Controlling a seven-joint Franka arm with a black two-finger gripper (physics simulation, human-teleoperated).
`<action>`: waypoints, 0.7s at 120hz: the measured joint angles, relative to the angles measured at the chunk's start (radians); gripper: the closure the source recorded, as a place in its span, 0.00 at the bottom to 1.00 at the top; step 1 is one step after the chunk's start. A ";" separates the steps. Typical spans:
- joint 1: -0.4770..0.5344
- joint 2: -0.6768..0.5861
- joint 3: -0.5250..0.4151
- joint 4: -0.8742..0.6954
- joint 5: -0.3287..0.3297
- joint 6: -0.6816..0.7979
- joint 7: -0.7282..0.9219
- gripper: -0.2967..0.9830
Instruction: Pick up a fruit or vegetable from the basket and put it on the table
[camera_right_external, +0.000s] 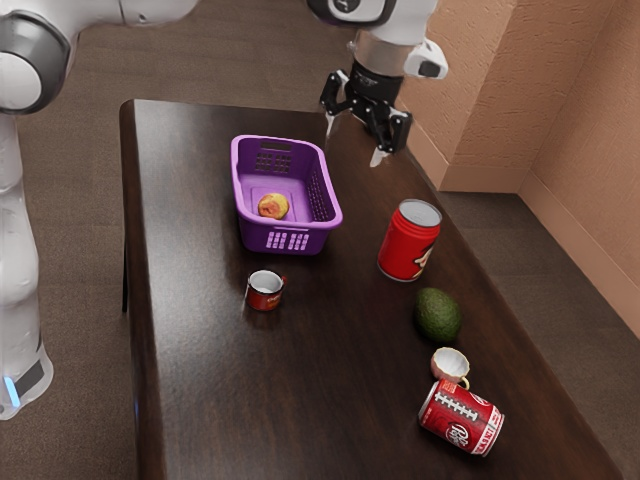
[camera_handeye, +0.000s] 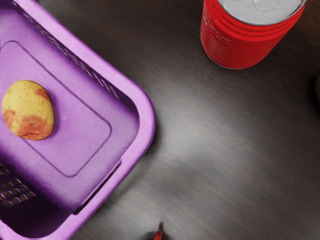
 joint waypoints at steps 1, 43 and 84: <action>0.000 0.000 0.003 0.000 0.000 0.000 0.011 0.23; 0.039 -0.239 0.118 -0.348 0.004 0.099 0.365 0.23; 0.238 -0.337 0.140 -0.498 -0.011 0.204 0.606 0.23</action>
